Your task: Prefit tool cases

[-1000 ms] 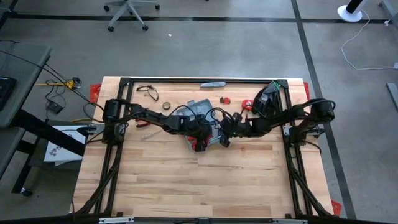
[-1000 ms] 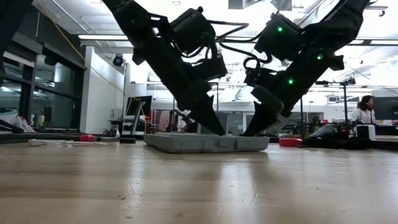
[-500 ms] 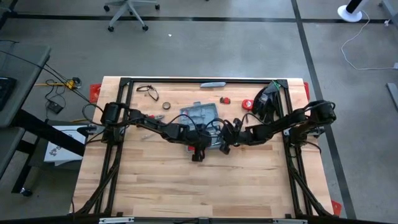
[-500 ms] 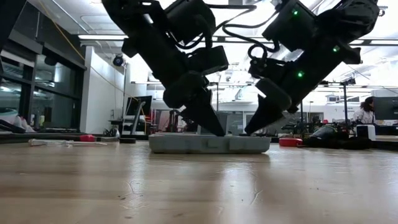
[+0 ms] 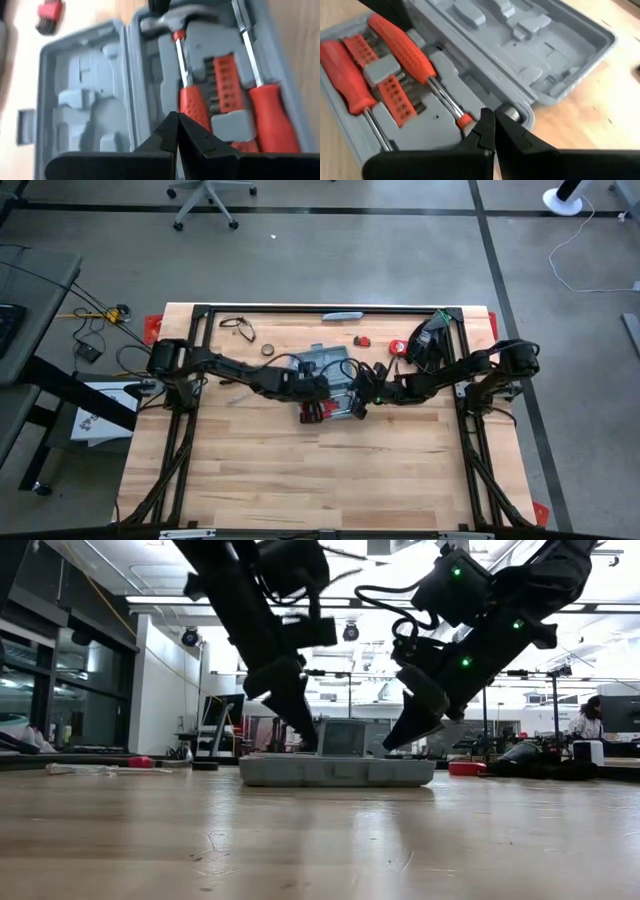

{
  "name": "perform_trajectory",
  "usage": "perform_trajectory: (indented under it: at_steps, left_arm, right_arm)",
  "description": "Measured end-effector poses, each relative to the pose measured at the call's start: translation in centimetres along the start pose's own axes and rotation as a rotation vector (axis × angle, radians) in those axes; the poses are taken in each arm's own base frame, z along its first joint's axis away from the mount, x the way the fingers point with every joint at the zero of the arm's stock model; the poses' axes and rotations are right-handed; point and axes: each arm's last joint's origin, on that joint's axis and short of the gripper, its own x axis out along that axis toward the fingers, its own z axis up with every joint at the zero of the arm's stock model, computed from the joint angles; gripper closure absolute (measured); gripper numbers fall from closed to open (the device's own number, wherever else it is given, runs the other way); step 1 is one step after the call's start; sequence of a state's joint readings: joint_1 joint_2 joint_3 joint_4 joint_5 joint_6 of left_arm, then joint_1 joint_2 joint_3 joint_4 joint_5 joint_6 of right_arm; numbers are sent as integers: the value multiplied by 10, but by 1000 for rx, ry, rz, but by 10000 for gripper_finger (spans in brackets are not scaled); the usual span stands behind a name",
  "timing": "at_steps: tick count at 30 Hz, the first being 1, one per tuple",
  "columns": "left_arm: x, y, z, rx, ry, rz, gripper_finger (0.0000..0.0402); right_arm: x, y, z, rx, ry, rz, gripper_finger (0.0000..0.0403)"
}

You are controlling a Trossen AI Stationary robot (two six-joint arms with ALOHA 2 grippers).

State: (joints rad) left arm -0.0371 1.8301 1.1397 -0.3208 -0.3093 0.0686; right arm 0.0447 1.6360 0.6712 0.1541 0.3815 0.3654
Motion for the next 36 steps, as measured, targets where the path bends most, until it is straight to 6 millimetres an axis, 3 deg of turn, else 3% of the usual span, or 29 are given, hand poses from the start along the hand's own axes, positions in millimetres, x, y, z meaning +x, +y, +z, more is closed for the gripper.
perform_trajectory:
  at_steps: [6,12,18,23,36]
  left_arm:
    - [18,8,-9,-69,64,-129,401]
    - [32,1,-14,-75,96,-136,401]
    - [34,0,-15,-74,109,-98,401]
    - [27,-2,-14,-61,104,-63,401]
    - [-25,9,-9,-73,91,-34,401]
  right_arm:
    - [2,2,3,13,-18,67,403]
    - [14,6,-5,11,20,111,403]
    - [24,8,-10,38,13,88,403]
    - [20,10,-8,26,-5,102,403]
    - [2,11,7,-2,-78,135,403]
